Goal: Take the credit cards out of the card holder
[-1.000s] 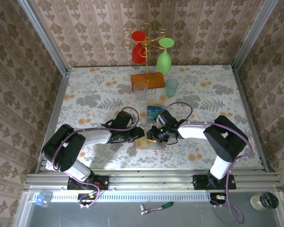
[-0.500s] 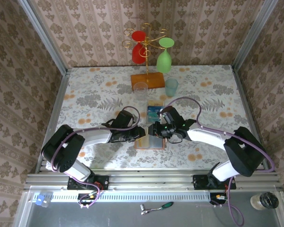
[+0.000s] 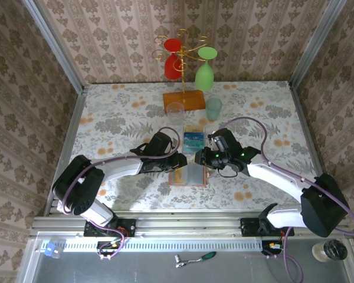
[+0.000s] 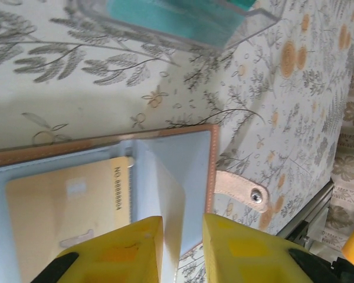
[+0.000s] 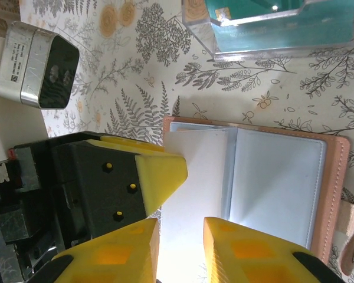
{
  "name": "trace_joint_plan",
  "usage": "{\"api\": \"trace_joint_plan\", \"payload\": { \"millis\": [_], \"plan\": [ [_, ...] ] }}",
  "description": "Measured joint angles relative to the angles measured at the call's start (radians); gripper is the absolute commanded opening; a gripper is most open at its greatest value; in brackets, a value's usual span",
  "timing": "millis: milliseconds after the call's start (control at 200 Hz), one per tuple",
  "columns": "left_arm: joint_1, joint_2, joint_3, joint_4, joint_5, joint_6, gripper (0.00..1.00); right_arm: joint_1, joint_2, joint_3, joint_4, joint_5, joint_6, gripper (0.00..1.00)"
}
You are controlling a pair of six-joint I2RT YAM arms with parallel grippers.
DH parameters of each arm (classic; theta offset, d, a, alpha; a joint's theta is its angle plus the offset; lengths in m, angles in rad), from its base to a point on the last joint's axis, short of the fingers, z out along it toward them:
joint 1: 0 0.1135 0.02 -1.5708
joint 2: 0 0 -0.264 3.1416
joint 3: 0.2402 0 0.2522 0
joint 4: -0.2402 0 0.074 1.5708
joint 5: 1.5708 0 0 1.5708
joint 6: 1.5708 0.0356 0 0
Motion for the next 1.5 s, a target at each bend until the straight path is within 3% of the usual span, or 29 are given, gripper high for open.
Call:
{"api": "trace_joint_plan", "payload": {
  "millis": [660,875,1190,1500],
  "plan": [
    [-0.071,0.231,0.131,0.043,0.048,-0.001,0.22,-0.024,-0.063,-0.033,-0.035,0.011,0.000,0.27],
    [-0.073,0.269,0.135,0.074,0.066,-0.008,0.31,-0.029,-0.075,-0.034,-0.041,0.010,0.000,0.28],
    [-0.066,0.269,0.129,0.175,0.084,-0.048,0.38,-0.029,-0.076,-0.047,-0.041,0.010,0.000,0.29],
    [-0.008,0.137,0.116,0.110,0.069,-0.022,0.38,-0.029,-0.069,-0.047,-0.032,0.009,0.001,0.29]
  ]
}}
